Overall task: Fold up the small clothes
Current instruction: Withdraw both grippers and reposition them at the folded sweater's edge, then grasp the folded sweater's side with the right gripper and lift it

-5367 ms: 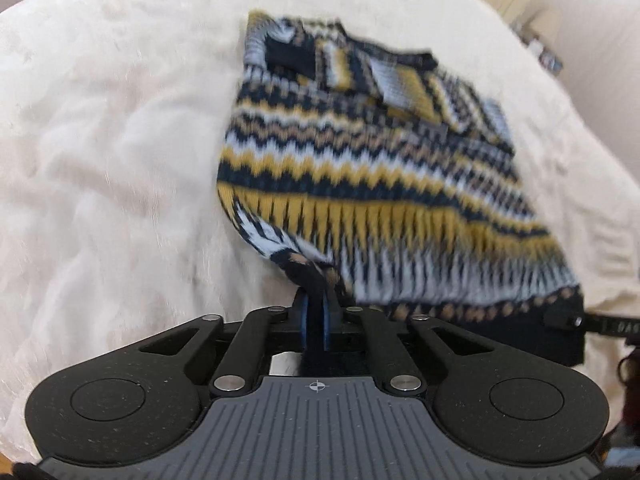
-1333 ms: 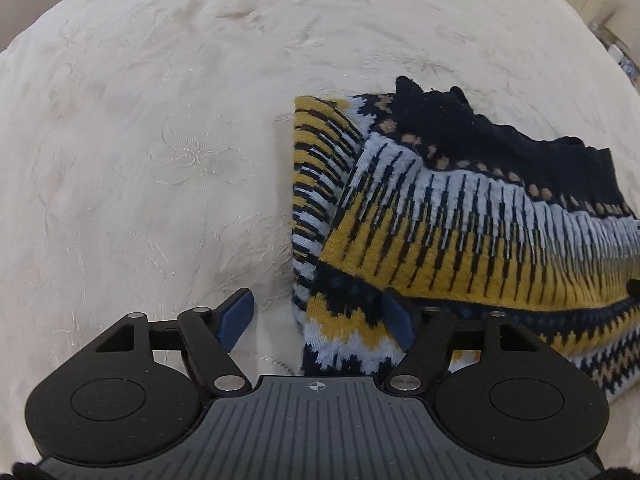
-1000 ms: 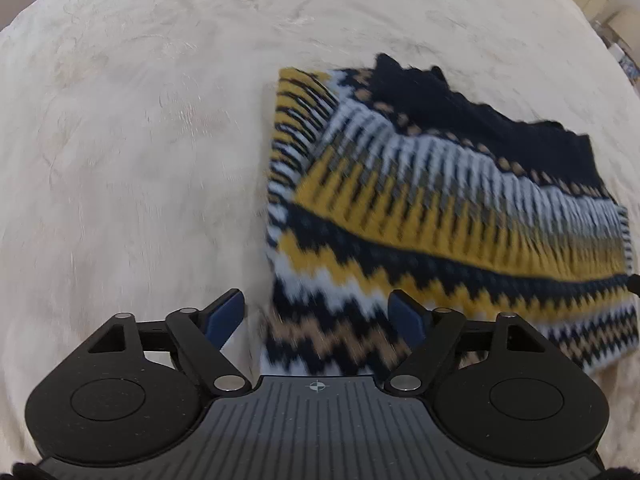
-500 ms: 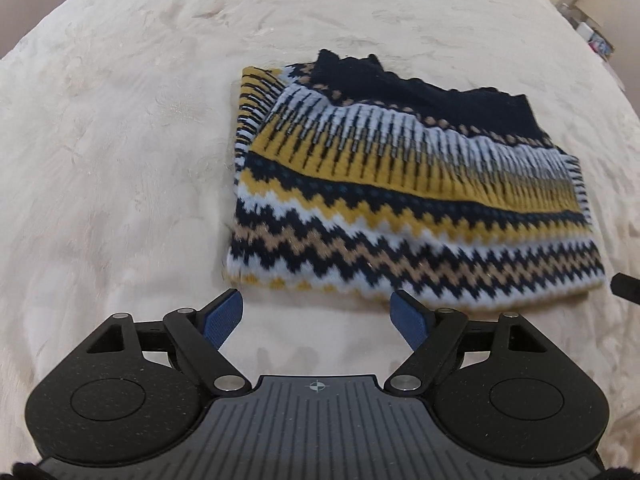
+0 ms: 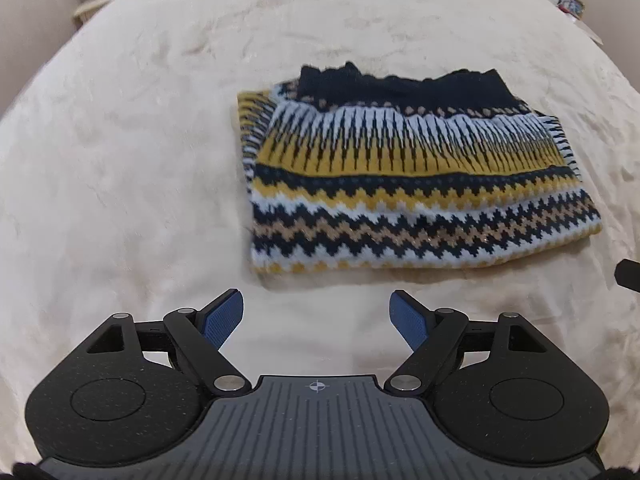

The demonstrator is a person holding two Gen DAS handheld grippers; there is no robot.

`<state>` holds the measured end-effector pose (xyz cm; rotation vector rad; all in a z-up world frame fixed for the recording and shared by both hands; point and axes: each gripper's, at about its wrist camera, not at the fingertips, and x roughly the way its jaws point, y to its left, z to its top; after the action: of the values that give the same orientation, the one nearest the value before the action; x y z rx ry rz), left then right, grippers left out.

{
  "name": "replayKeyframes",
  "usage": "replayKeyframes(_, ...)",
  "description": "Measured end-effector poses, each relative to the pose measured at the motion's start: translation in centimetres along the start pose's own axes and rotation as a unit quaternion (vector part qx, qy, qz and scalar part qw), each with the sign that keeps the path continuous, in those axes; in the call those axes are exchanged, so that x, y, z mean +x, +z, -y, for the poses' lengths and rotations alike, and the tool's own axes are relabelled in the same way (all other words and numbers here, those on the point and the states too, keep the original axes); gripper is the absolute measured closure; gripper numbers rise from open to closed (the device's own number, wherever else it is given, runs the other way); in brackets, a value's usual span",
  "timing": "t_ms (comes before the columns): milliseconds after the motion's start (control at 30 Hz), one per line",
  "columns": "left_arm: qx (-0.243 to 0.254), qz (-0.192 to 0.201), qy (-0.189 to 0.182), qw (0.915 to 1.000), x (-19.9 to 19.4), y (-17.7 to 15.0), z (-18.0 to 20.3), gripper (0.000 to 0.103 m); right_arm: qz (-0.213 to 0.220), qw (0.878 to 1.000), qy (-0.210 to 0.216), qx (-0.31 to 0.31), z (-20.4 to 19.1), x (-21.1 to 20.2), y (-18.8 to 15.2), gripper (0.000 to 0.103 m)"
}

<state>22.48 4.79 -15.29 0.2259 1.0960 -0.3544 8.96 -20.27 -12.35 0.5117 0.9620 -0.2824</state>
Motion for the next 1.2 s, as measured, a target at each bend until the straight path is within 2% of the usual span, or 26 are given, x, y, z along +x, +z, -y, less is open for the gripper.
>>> replayKeyframes(300,0.039,0.051,0.057,0.9963,-2.0,0.6,0.6,0.023,0.014,0.999,0.004,0.050,-0.9,-0.9,-1.4,0.001)
replayKeyframes(433,0.031,0.053,0.050,0.9969,-1.9,1.3,1.0,0.024,0.012,0.999,0.006,0.050,-0.8,-0.8,-1.1,0.001)
replayKeyframes(600,0.012,0.057,0.018,0.9981,-1.5,2.2,2.0,0.025,0.006,0.999,0.016,0.047,0.1,-0.1,0.1,0.001)
replayKeyframes(767,0.008,0.060,0.001,0.9982,-0.3,3.3,3.8,0.025,-0.003,0.998,0.022,0.050,1.8,1.6,1.9,0.001)
replayKeyframes(1200,-0.033,0.027,-0.012,0.9990,7.7,6.5,7.9,0.026,-0.021,0.998,0.032,0.040,7.7,6.3,7.0,0.001)
